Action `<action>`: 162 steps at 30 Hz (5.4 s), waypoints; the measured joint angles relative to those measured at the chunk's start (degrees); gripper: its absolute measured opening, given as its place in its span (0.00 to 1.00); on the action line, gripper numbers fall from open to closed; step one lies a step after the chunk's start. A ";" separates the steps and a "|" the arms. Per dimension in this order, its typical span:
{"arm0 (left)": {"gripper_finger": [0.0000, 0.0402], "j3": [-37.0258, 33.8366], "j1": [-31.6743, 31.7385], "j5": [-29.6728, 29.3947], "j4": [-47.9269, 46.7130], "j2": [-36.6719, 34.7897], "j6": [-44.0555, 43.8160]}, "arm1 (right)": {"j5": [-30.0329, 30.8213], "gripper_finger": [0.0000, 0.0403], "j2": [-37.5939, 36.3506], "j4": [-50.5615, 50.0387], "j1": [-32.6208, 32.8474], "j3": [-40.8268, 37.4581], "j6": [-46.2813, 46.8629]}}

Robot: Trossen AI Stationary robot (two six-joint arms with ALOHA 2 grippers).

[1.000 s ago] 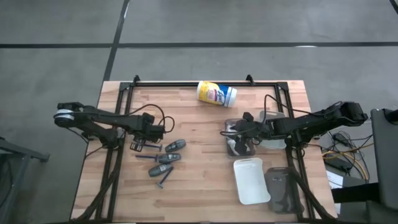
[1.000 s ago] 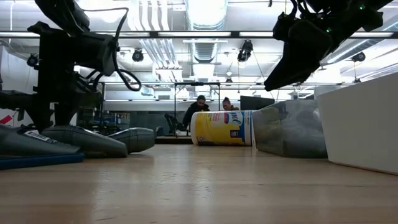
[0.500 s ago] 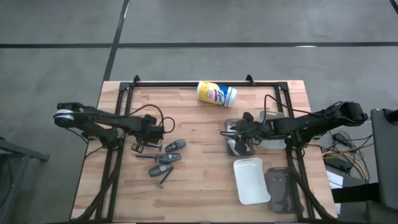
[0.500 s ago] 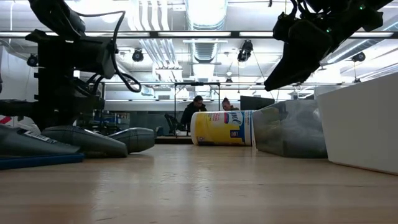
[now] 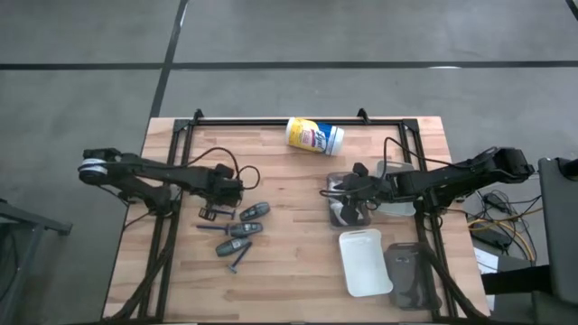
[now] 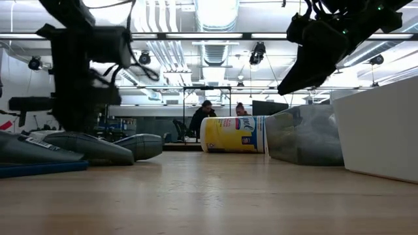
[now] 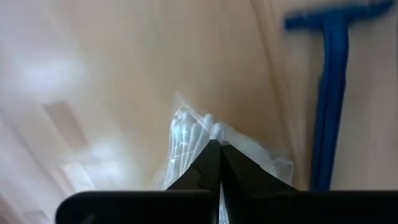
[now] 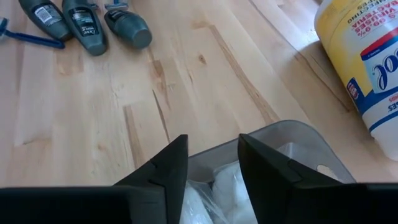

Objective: Pick & Place Travel size toiletries
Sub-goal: Put the cotton pack into the top black bin

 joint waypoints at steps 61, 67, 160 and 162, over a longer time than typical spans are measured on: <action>0.01 -1.97 -1.38 3.59 80.64 0.02 -13.21 | 0.09 0.31 1.67 19.62 -0.04 -0.44 -2.92; 0.01 -1.97 -1.44 3.05 80.67 0.02 -14.50 | 0.07 0.39 7.55 33.02 -0.04 -0.46 -5.27; 0.25 -1.95 -3.63 5.11 69.37 1.92 -21.22 | 4.09 0.08 -6.73 -18.29 8.79 3.47 18.96; 0.25 -1.95 -3.63 5.11 69.37 1.92 -21.21 | 3.85 0.08 -6.71 -17.81 9.04 2.29 20.63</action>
